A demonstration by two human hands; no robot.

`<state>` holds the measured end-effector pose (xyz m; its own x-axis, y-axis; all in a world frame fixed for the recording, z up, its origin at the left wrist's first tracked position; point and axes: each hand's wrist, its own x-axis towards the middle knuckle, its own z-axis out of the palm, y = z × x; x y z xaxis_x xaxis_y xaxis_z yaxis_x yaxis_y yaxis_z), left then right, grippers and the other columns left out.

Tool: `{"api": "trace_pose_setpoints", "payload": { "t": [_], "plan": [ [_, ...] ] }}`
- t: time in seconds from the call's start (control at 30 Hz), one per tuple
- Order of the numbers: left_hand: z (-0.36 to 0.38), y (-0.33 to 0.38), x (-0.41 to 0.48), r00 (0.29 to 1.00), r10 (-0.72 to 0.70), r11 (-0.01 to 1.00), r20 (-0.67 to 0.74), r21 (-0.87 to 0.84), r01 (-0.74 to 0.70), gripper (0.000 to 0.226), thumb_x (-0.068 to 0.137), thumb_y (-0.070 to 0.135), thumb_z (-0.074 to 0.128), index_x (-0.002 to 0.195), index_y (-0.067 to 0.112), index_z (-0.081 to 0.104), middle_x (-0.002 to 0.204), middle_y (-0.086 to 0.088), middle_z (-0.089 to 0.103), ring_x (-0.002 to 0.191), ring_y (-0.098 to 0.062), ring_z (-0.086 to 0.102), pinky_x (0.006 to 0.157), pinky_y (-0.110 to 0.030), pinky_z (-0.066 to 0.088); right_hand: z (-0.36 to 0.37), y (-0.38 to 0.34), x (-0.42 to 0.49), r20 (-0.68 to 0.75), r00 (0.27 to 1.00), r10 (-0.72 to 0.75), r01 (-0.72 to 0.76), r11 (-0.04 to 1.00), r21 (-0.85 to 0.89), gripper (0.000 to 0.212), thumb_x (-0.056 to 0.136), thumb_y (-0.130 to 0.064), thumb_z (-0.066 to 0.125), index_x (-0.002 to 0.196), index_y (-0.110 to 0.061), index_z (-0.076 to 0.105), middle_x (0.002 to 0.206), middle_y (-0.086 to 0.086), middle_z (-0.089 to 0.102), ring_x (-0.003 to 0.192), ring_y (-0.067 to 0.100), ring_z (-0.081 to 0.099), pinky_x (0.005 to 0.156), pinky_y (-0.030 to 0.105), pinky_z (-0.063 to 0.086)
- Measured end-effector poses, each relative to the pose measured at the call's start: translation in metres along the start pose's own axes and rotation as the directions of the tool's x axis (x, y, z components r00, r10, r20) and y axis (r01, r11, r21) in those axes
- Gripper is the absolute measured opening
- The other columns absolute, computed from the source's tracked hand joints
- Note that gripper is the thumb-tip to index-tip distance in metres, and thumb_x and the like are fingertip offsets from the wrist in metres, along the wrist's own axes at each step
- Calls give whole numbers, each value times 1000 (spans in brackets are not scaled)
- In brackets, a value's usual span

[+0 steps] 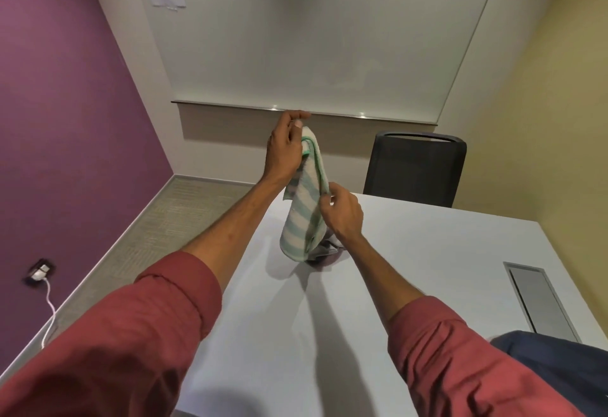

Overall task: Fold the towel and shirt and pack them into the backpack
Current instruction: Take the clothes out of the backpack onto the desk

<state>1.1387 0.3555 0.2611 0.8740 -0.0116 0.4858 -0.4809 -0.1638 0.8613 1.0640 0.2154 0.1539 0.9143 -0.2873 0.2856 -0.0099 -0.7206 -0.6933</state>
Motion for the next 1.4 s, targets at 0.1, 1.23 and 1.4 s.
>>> {"api": "trace_pose_setpoints", "payload": {
  "t": [0.1,1.23,1.4],
  "plan": [
    [-6,-3,-16,987,1,966,-163,255,41,33,115,42,37,119,22,63,97,6,69,89,-20,66,75,-38,51,-9,2,-9,-56,998,33,-33,999,7,19,105,-24,49,107,-20,68,90,-4,69,81,24,63,70,31,42],
    [-12,-99,-187,885,-163,780,436,606,-155,26,98,18,64,115,31,79,95,12,65,85,-15,58,68,-29,39,-83,143,-114,47,922,385,-360,894,-266,14,83,-20,60,86,-22,74,82,2,71,79,32,65,65,32,44],
    [-51,-148,-206,887,-212,615,410,761,-205,20,93,7,68,100,19,82,98,-7,64,91,-35,62,69,-44,49,-80,154,-124,74,872,483,-441,842,-310,18,83,-20,64,94,-24,78,92,4,73,87,33,67,72,33,47]
  ]
}}
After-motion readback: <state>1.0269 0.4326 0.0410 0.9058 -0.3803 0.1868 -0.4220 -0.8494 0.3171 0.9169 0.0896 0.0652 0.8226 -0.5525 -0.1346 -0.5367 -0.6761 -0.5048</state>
